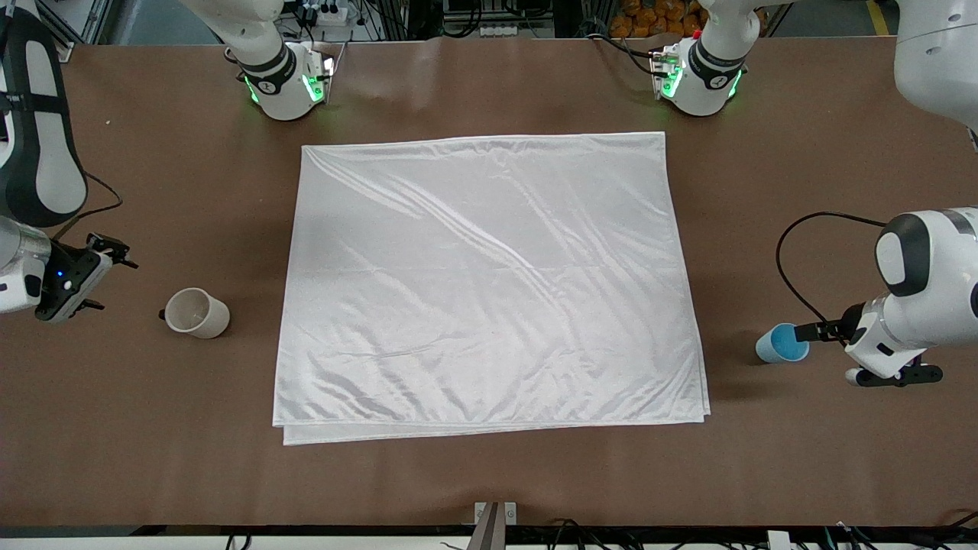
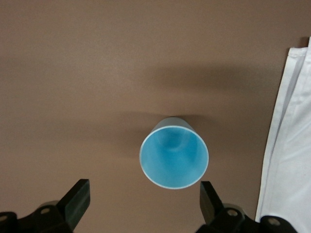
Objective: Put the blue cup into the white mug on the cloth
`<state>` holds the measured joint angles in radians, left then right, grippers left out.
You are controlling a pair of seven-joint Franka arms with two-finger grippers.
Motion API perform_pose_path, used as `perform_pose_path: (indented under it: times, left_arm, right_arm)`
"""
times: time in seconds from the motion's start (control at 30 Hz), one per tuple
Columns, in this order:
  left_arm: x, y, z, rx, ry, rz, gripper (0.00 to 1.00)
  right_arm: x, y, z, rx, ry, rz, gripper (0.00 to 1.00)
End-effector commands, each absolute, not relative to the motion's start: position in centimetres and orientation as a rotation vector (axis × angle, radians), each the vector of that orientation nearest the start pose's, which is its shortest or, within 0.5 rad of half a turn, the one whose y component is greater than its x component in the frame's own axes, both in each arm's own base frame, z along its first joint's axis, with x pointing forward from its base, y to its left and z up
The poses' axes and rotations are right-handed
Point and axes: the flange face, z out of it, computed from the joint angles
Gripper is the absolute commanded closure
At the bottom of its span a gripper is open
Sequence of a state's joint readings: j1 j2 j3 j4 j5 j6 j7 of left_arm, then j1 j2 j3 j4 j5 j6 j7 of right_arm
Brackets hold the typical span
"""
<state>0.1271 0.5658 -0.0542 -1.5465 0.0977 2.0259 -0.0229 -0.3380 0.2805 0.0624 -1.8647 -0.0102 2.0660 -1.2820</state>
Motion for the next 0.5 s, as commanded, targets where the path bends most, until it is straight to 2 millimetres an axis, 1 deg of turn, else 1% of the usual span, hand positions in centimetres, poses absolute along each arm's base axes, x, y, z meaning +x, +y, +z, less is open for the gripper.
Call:
perform_pose_path:
  times: [0.0,0.07,0.47]
  left_arm:
    - [69.6,6.2,31.0,-3.067,-0.057,0.1,0.0]
    - [69.7,6.2,30.5,-3.068,-0.056,0.095,0.0]
    - [70.1,6.1,28.5,-3.074,-0.05,0.078,0.0]
  right_arm:
    - [60.4,-17.9,33.8,-2.625,-1.58,0.101,0.01]
    - [60.4,-17.9,32.9,-2.598,-1.605,0.11,0.01]
    - [61.2,-18.6,30.1,-2.496,-1.801,0.06,0.0]
